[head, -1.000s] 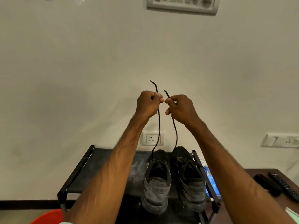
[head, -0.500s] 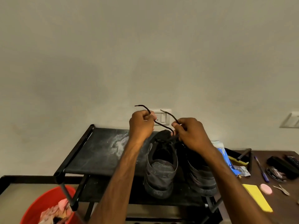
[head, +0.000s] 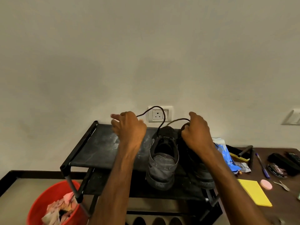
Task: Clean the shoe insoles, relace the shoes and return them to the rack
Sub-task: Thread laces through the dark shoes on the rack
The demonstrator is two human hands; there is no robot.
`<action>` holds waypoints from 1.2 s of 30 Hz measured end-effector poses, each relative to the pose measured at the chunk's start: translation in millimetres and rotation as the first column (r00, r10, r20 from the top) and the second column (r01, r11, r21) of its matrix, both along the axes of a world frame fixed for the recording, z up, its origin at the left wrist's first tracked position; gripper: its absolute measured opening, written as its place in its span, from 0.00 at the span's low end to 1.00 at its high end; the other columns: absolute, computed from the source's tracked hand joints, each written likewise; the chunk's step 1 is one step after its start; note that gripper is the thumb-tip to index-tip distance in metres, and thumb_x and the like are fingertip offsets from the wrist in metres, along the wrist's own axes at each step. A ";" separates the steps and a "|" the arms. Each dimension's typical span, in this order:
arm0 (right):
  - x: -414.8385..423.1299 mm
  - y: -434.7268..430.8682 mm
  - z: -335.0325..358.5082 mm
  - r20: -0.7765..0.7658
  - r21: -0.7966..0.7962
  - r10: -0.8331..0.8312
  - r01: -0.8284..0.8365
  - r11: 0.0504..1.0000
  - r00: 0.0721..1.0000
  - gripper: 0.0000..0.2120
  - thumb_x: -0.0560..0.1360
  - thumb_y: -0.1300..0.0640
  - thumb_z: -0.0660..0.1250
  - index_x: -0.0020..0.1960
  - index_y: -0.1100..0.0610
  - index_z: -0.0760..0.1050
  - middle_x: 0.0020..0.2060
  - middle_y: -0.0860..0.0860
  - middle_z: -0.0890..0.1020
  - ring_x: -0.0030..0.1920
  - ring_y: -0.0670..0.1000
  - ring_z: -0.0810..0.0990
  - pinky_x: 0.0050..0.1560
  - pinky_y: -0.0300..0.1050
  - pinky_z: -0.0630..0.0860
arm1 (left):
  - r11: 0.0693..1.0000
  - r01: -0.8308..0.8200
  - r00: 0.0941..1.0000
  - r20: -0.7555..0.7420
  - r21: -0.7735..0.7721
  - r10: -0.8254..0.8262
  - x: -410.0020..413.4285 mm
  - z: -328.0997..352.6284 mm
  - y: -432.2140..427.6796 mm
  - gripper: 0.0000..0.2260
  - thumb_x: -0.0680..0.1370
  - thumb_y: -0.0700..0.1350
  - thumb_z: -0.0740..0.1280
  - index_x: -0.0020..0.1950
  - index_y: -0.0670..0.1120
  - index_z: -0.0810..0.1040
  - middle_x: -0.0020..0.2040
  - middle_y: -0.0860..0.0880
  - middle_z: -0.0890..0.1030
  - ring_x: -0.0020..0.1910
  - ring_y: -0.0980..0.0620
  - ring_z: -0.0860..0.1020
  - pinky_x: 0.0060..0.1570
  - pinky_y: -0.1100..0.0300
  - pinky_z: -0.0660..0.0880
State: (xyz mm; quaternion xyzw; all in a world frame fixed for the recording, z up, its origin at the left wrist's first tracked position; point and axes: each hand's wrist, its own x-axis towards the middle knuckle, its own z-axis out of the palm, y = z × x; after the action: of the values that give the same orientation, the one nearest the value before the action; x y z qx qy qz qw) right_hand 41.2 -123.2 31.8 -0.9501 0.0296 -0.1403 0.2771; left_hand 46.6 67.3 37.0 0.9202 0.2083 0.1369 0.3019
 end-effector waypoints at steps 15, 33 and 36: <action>-6.5 4.1 -24.7 -0.211 0.007 0.230 -0.233 0.972 0.950 0.13 0.77 0.53 0.73 0.61 0.52 0.81 0.47 0.47 0.84 0.44 0.44 0.82 0.52 0.41 0.81 | 0.856 0.517 0.856 0.009 0.024 -0.517 -11.0 -31.8 -19.5 0.14 0.76 0.46 0.72 0.61 0.56 0.82 0.44 0.59 0.77 0.51 0.55 0.80 0.56 0.60 0.76; 37.7 -20.0 -3.1 -0.024 -0.167 0.071 -0.074 0.983 0.997 0.07 0.73 0.58 0.75 0.39 0.47 0.84 0.37 0.46 0.84 0.52 0.60 0.78 0.53 0.49 0.72 | 0.804 0.591 0.806 0.078 -0.057 -0.587 0.2 -49.9 6.1 0.17 0.73 0.67 0.68 0.56 0.60 0.83 0.49 0.65 0.83 0.51 0.66 0.79 0.59 0.55 0.77; 36.5 -8.1 0.1 -0.065 -0.083 0.254 -0.259 0.962 0.965 0.06 0.75 0.56 0.74 0.44 0.45 0.85 0.40 0.43 0.85 0.51 0.49 0.81 0.49 0.45 0.79 | 0.784 0.615 0.788 0.119 -0.088 -0.605 2.4 -51.0 2.7 0.13 0.76 0.58 0.71 0.59 0.58 0.83 0.52 0.64 0.83 0.51 0.67 0.78 0.58 0.63 0.76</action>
State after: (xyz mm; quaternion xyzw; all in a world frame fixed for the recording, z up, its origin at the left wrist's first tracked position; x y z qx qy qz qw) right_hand 77.7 -131.3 31.9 -0.9610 -0.0926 -0.0788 0.2486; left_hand 49.0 70.0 -14.0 0.9112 -0.1053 0.0578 0.3941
